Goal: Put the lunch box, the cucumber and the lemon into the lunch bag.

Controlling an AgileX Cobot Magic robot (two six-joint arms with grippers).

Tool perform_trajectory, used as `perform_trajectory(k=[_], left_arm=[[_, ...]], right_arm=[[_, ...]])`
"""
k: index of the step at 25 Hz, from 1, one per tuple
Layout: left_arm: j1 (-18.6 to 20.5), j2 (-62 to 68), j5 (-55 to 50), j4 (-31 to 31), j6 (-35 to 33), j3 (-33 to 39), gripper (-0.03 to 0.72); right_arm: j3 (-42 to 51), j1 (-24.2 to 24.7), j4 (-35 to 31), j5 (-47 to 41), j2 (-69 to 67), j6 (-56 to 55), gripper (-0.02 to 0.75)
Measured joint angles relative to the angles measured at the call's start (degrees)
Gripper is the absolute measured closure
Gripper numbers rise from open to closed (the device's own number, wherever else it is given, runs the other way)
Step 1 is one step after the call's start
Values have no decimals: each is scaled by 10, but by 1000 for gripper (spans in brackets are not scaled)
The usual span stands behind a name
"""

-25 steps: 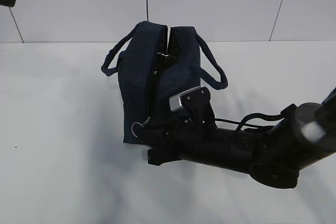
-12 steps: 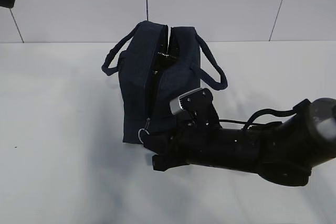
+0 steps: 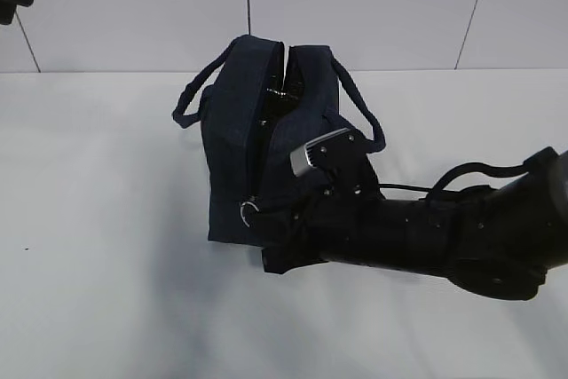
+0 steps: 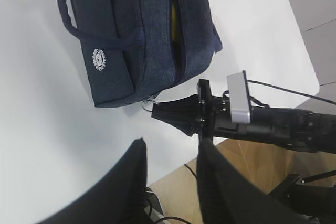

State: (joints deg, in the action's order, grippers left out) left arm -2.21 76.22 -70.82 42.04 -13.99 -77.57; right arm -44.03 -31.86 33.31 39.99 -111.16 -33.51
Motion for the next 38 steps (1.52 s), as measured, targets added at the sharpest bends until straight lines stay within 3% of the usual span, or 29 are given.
perform_trajectory(k=[30,38], left_arm=[[-1,3,0,-55,-1,60,454],[-77,4,3,-76,-16,128,454]], right_arm=[[1,0,3,-115,115,0,738],[-36,0,6,-156,136,8,738]])
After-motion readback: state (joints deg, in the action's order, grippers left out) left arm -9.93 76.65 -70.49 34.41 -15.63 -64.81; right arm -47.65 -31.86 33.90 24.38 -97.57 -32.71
